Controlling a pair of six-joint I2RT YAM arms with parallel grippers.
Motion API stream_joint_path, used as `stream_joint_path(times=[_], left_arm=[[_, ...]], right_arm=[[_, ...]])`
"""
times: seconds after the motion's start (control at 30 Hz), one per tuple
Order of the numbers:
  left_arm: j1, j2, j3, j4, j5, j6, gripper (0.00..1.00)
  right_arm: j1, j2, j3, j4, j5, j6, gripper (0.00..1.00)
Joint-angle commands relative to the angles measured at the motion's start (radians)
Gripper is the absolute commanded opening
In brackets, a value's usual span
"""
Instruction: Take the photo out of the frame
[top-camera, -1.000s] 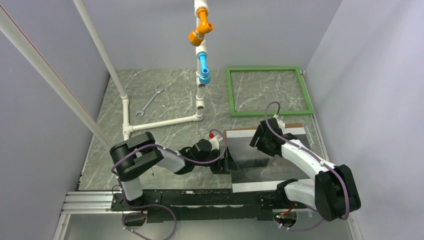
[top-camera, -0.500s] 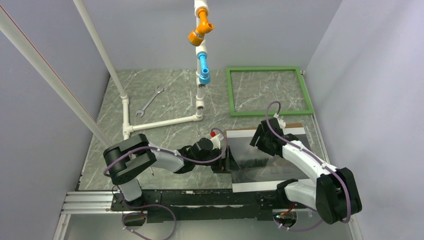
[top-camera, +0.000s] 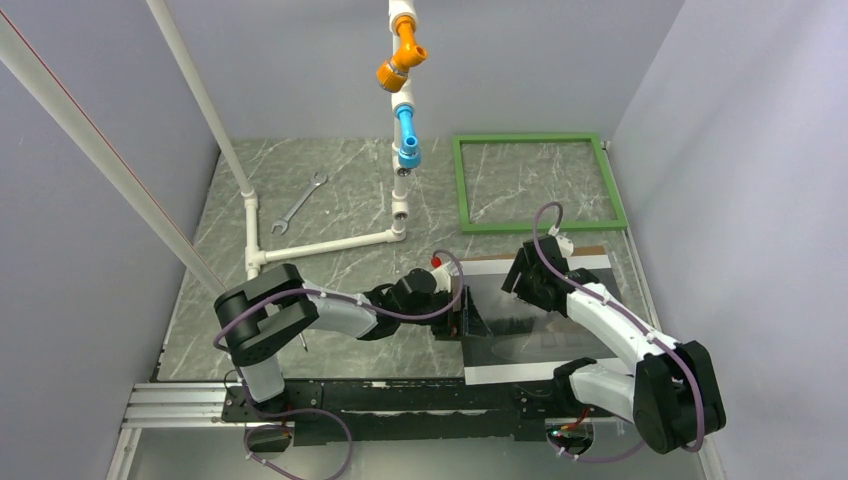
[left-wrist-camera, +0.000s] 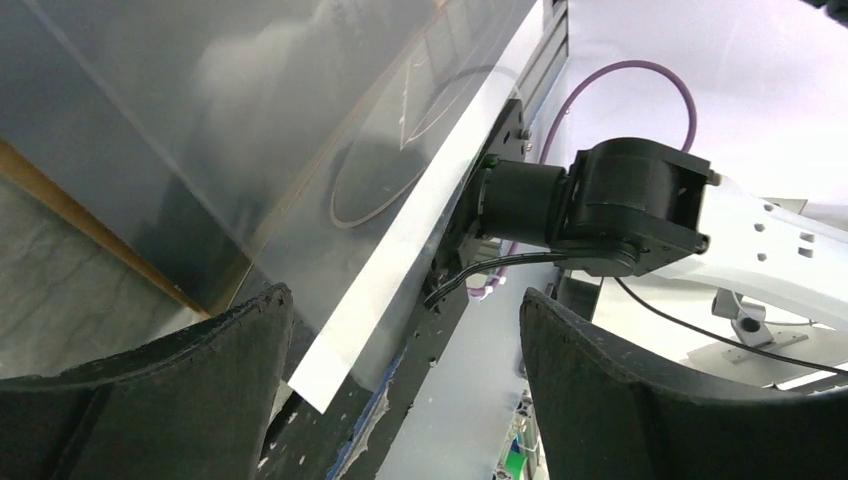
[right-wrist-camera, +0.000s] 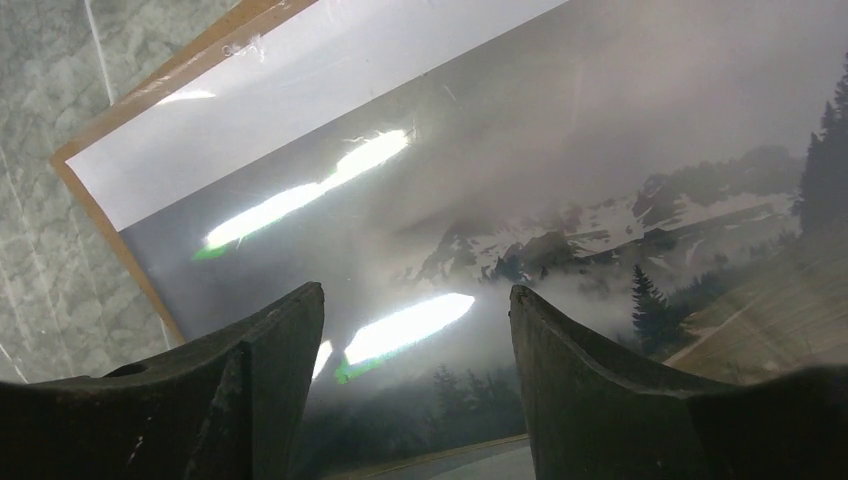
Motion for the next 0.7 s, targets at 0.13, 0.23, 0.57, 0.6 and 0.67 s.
stream_joint_path(times=[0.13, 0.23, 0.57, 0.6, 0.67], left_arm=[[0.001, -0.081, -0.047, -0.111, -0.076, -0.017, 0.91], [-0.008, -0.099, -0.066, -0.131, -0.102, -0.043, 0.91], [-0.086, 0.014, -0.130, 0.101, -0.058, -0.193, 0.89], [-0.093, 0.021, -0.138, 0.123, -0.057, -0.206, 0.88], [-0.109, 0.025, -0.152, 0.155, -0.067, -0.228, 0.87]], right_arm=[[-0.002, 0.011, 0.029, 0.007, 0.024, -0.023, 0.70], [-0.003, 0.029, 0.025, 0.020, 0.019, -0.025, 0.70], [-0.003, 0.057, 0.013, 0.044, 0.009, -0.024, 0.70], [-0.004, 0.057, 0.009, 0.048, 0.008, -0.023, 0.70], [-0.005, 0.058, 0.006, 0.051, 0.006, -0.024, 0.70]])
